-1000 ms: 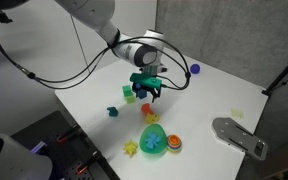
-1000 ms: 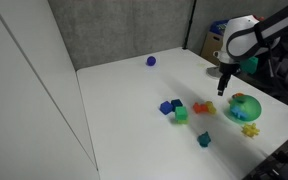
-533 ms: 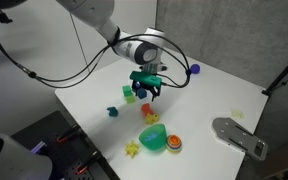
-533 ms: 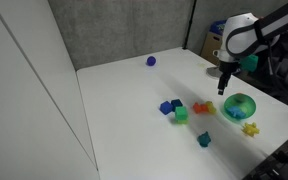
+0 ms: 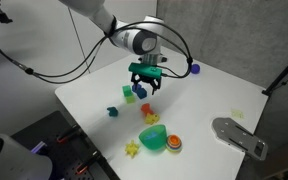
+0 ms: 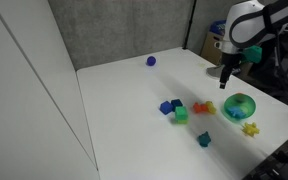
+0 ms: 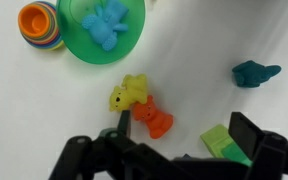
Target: Remove the yellow and blue toys from the bowl and place them on the table
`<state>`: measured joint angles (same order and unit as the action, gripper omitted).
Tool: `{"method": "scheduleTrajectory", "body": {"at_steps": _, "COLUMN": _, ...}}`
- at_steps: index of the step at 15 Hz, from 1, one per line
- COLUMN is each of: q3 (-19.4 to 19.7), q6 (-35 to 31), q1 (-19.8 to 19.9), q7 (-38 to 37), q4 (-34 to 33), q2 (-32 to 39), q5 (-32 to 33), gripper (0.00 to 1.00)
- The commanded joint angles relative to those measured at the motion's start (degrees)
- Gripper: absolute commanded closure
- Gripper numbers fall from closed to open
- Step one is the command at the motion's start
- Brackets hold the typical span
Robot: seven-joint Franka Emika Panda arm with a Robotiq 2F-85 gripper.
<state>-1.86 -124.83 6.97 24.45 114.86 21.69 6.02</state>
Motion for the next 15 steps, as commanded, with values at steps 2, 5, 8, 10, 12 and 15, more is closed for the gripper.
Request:
{"method": "scheduleTrajectory", "body": {"at_steps": 2, "q3": 1.83, "q6": 0.99, "q1": -0.23, "q7": -1.38, "q4": 1.66, "q2": -4.89, "q5": 0.64, "gripper": 0.0}}
{"method": "scheduleTrajectory", "body": {"at_steps": 5, "q3": 3.68, "q6": -1.09, "q1": -0.23, "q7": -3.44, "q4": 4.06, "q2": -7.63, "q5": 2.0, "gripper": 0.0}}
{"method": "scheduleTrajectory", "body": {"at_steps": 8, "q3": 5.14, "q6": -1.63, "q1": -0.01, "q7": -4.94, "q4": 6.21, "q2": -10.74, "q5": 2.3, "gripper": 0.0}}
{"method": "scheduleTrajectory", "body": {"at_steps": 10, "q3": 5.78, "q6": -1.45, "q1": 0.21, "q7": -5.5, "q4": 7.91, "q2": -13.18, "q5": 1.37, "gripper": 0.0}}
{"method": "scheduleTrajectory", "body": {"at_steps": 12, "q3": 6.55, "q6": -1.41, "q1": 0.36, "q7": -6.73, "q4": 9.82, "q2": -15.5, "q5": 1.21, "gripper": 0.0}}
{"method": "scheduleTrajectory", "body": {"at_steps": 15, "q3": 8.16, "q6": -2.08, "q1": 1.01, "q7": -9.1, "q4": 12.82, "q2": -17.86, "q5": 1.28, "gripper": 0.0}}
